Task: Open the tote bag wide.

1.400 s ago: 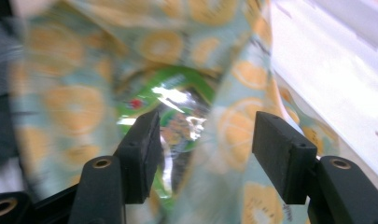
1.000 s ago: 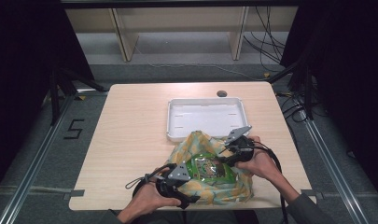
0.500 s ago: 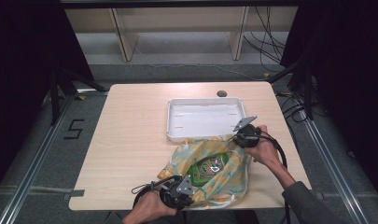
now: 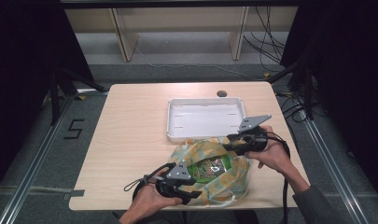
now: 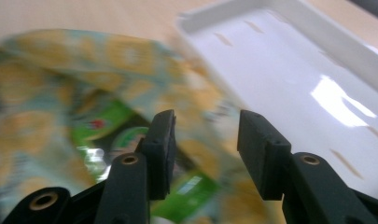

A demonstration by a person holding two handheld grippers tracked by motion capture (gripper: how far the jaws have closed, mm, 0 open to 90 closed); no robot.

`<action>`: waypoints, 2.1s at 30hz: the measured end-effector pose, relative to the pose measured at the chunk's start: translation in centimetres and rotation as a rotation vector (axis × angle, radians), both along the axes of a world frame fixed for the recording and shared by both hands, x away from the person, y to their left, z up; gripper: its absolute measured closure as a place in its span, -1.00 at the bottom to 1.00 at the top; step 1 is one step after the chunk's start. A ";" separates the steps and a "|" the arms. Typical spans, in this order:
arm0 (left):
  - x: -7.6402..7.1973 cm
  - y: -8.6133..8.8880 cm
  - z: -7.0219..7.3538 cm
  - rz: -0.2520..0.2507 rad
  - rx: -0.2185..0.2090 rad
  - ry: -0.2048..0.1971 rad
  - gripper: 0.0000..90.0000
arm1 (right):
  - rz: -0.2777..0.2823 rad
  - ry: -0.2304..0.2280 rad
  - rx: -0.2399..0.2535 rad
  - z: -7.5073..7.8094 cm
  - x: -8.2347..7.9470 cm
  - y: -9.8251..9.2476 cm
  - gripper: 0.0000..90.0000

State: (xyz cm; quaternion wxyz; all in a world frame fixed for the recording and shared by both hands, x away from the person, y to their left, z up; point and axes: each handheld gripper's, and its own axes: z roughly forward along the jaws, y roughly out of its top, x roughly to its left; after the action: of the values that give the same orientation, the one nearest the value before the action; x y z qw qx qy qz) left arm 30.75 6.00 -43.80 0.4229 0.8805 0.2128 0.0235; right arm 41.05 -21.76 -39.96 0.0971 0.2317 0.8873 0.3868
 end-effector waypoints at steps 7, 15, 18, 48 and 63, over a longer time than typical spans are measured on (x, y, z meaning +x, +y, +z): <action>1.2 -0.2 -0.1 0.054 -0.002 -0.007 0.39 | 0.190 0.090 -0.116 -2.1 -0.8 3.1 0.36; 2.3 -1.2 -1.2 0.084 0.051 -0.011 0.77 | 0.211 0.193 -0.226 -5.2 0.6 5.7 0.29; 2.3 -1.4 -1.5 0.066 0.085 -0.021 0.88 | 0.210 0.204 -0.234 -5.7 1.0 6.2 0.26; 3.1 -3.5 -4.9 0.081 0.219 -0.027 0.97 | 0.083 0.291 -0.236 -8.0 4.7 6.4 -0.03; 3.2 -3.7 -4.9 0.061 0.232 -0.015 0.99 | 0.086 0.347 -0.238 -8.3 4.4 6.4 -0.04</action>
State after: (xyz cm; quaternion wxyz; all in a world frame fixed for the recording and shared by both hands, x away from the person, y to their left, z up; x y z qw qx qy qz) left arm 33.94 2.26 -48.73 0.3188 0.9164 0.2323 0.0672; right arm 45.43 -15.32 -48.21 -0.0471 0.2437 0.9391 0.2375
